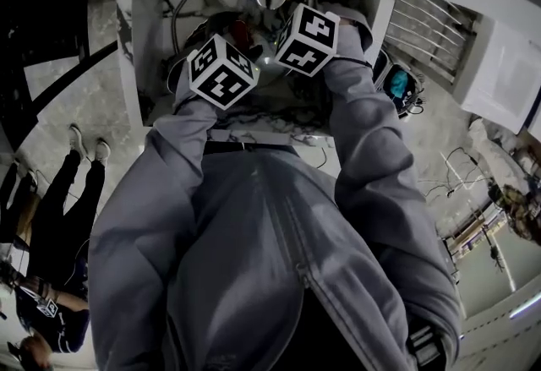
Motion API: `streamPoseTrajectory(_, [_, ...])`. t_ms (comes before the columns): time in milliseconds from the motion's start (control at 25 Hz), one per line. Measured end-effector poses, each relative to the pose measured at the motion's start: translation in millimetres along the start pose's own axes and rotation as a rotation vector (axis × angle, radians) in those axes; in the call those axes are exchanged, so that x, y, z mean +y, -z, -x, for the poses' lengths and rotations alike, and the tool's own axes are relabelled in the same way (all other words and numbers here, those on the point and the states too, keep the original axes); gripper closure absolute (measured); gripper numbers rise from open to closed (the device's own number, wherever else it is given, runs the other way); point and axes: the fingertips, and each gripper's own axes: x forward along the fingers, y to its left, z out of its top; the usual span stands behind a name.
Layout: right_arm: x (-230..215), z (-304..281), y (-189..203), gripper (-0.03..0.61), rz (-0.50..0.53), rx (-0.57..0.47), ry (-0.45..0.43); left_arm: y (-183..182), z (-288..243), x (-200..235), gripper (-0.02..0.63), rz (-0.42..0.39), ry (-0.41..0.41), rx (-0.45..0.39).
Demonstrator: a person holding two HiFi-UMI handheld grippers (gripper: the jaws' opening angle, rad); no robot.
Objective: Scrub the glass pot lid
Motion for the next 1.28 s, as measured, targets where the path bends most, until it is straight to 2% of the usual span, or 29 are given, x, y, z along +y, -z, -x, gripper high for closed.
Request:
streamPoseTrajectory(240, [23.5, -16.4, 5.1, 0.522, 0.030, 0.010, -0.035, 2.7, 0.6, 1.2, 0.265, 0.007, 0.000, -0.014])
streamPoseTrajectory(400, [43.4, -11.5, 6.3, 0.522, 0.014, 0.019, -0.071, 3.5, 0.1, 1.8, 0.265, 0.008, -0.001, -0.028])
streamPoseTrajectory(760, [110.0, 8.6, 21.2, 0.522, 0.004, 0.080, -0.223, 1.8, 0.9, 0.1, 0.265, 0.015, -0.016, -0.045])
streamPoseTrajectory(1080, [172.4, 22.1, 35.7, 0.522, -0.009, 0.164, -0.433, 5.0, 10.6, -2.2, 0.265, 0.015, -0.081, -0.048])
streamPoseTrajectory(1200, [186.3, 39.5, 35.0, 0.522, -0.044, 0.162, -0.468, 2.1, 30.3, -5.5, 0.265, -0.004, -0.111, -0.068])
streamPoseTrajectory(1280, [192.4, 55.9, 27.5, 0.522, -0.067, 0.130, -0.458, 2.6, 49.2, -9.3, 0.265, 0.008, -0.120, -0.093])
